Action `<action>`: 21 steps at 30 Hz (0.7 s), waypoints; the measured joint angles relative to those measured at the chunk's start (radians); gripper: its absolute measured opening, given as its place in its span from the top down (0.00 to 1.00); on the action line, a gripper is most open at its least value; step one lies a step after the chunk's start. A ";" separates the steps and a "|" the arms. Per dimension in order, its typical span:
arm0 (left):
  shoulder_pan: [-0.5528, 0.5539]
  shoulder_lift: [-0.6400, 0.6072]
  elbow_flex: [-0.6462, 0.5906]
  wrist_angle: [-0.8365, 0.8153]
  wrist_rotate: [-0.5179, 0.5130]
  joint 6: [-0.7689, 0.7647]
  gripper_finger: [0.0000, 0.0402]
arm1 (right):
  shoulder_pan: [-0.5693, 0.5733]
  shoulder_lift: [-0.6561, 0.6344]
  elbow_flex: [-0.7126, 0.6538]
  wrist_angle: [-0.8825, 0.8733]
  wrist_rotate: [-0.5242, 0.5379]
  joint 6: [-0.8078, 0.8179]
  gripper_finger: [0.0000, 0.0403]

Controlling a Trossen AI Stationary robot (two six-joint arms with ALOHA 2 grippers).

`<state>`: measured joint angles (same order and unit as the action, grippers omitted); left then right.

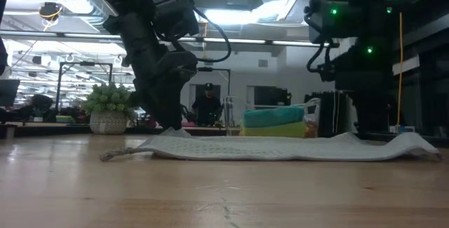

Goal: Fold microfiber towels
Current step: Fold the gray microfiber cloth

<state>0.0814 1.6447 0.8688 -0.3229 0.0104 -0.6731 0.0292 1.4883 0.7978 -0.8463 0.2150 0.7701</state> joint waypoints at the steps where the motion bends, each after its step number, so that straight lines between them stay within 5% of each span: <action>1: 0.000 0.000 0.000 0.000 0.000 0.000 0.77 | 0.000 0.000 -0.010 0.016 0.001 0.007 0.71; 7: 0.001 0.000 0.000 0.001 -0.002 0.000 0.77 | 0.000 -0.005 -0.022 0.074 -0.001 -0.074 0.71; 11: 0.001 0.000 0.000 0.000 -0.002 0.000 0.77 | 0.023 -0.059 0.041 -0.122 0.005 -0.126 0.71; 15: 0.001 0.000 0.000 0.003 -0.002 -0.002 0.77 | 0.073 -0.161 0.068 -0.298 0.093 -0.055 0.71; 21: 0.002 0.000 0.000 0.002 -0.003 -0.032 0.77 | 0.201 -0.367 -0.027 -0.292 0.185 0.071 0.71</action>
<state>0.0830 1.6447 0.8688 -0.3206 0.0078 -0.7048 0.2305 1.1215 0.7706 -1.1384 0.4001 0.8413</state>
